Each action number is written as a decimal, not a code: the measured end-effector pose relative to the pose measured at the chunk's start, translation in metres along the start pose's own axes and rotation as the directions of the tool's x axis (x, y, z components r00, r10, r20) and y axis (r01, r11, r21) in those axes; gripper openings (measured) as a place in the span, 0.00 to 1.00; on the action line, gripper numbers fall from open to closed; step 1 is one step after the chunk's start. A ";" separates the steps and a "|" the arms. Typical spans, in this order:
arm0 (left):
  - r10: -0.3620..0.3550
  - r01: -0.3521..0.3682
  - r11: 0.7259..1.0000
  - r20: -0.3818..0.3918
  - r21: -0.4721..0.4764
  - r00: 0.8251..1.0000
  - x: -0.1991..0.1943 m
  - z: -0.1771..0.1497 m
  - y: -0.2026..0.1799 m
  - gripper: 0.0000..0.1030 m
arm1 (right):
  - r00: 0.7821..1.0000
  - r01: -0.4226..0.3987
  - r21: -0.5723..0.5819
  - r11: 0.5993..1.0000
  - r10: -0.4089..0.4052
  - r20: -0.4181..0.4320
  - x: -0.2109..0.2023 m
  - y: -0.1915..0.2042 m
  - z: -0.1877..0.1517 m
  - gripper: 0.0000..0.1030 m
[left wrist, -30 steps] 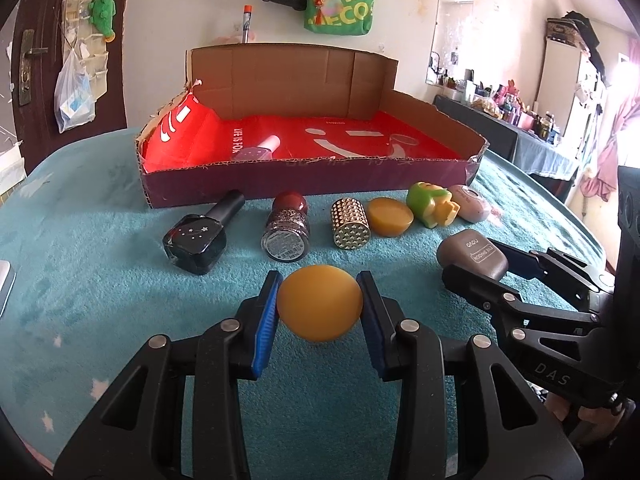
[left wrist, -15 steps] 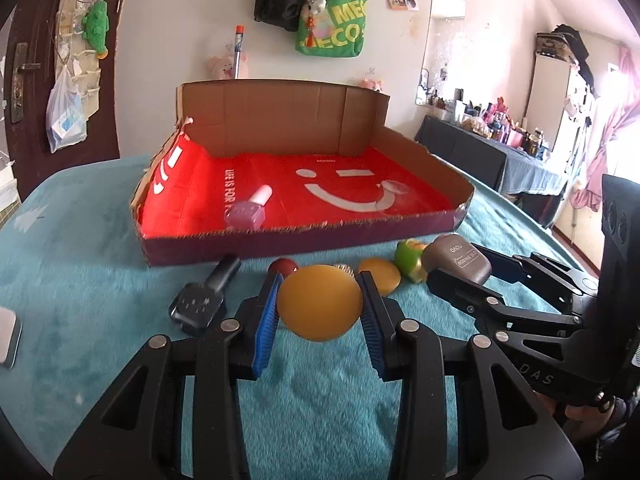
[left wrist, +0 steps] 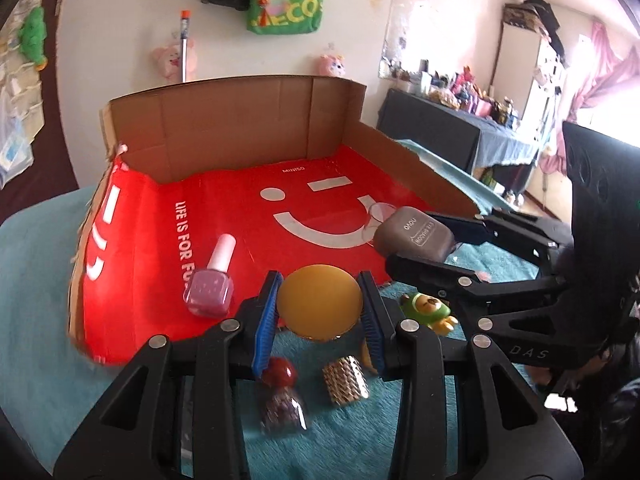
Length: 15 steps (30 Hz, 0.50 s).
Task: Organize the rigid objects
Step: 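Carry the orange puff with the left tool while the right tool carries the brown case into the box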
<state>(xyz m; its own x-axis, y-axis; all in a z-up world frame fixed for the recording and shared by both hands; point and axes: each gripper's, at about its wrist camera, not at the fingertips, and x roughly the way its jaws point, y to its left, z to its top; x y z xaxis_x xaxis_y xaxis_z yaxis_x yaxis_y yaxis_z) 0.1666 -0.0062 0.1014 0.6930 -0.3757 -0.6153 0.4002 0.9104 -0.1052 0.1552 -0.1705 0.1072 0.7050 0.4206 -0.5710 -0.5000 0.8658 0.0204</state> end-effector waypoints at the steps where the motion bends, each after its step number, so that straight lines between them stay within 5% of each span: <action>1: -0.007 0.007 1.000 -0.011 0.017 1.000 0.006 0.005 0.002 0.35 | 1.000 -0.016 -0.013 1.000 0.016 -0.013 0.006 -0.003 0.004 0.52; 15: -0.058 0.074 0.994 -0.183 0.082 0.982 0.061 0.020 0.027 0.35 | 0.969 -0.148 -0.164 0.975 0.109 -0.223 0.068 -0.017 0.018 0.52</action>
<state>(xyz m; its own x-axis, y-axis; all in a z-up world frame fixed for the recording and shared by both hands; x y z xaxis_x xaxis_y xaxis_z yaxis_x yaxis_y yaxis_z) 0.2314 -0.0081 0.0763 0.5477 -0.3895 -0.7405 0.4981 0.8629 -0.0855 0.2209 -0.1521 0.0831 0.5162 0.4417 -0.7338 -0.6744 0.7378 -0.0302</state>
